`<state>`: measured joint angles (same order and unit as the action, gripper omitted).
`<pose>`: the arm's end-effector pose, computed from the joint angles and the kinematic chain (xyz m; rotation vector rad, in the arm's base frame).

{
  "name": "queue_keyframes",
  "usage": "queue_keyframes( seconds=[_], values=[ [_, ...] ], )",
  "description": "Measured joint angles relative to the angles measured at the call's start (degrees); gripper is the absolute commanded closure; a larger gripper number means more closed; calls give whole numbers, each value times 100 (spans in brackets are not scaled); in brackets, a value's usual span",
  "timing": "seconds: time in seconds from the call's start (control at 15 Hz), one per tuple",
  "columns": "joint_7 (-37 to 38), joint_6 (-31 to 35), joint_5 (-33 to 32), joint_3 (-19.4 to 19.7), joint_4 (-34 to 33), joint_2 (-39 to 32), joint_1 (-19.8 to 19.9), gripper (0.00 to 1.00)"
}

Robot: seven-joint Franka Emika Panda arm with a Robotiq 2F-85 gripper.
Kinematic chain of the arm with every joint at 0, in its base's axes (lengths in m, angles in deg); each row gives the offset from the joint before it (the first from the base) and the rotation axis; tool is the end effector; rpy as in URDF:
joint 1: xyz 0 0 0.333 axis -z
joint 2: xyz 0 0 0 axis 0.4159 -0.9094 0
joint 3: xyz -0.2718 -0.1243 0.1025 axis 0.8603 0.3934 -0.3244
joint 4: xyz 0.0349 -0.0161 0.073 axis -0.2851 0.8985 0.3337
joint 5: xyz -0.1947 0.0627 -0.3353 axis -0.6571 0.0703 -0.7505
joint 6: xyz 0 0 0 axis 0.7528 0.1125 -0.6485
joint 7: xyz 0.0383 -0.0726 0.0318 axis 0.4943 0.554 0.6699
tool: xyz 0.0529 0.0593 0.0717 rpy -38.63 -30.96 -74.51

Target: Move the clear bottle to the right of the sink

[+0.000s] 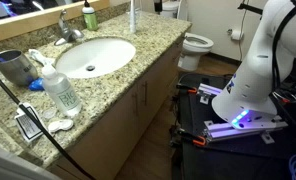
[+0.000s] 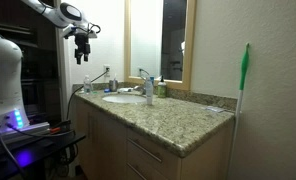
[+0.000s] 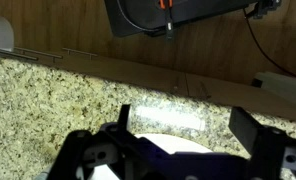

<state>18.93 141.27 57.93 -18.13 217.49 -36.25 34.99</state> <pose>0.3397 -0.0980 0.4723 2.9365 -0.3332 -0.1855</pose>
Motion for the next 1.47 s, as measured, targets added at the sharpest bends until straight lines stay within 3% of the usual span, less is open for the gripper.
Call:
queue_keyframes(
  seconds=[0.33,0.6,0.8,1.2,1.47],
  values=[
    [120,94,87,-83,-34,-111,-133,0],
    [872,1039,325,-824,-306,-778,-874,0],
    [1857,1908,78,-1472,-644,-1375,-1068,0],
    [2001,1948,-24,-1455,-711,-1484,-1102,0],
    [2999,3051,-543,-1627,-570,-1981,-1099,0]
  ],
)
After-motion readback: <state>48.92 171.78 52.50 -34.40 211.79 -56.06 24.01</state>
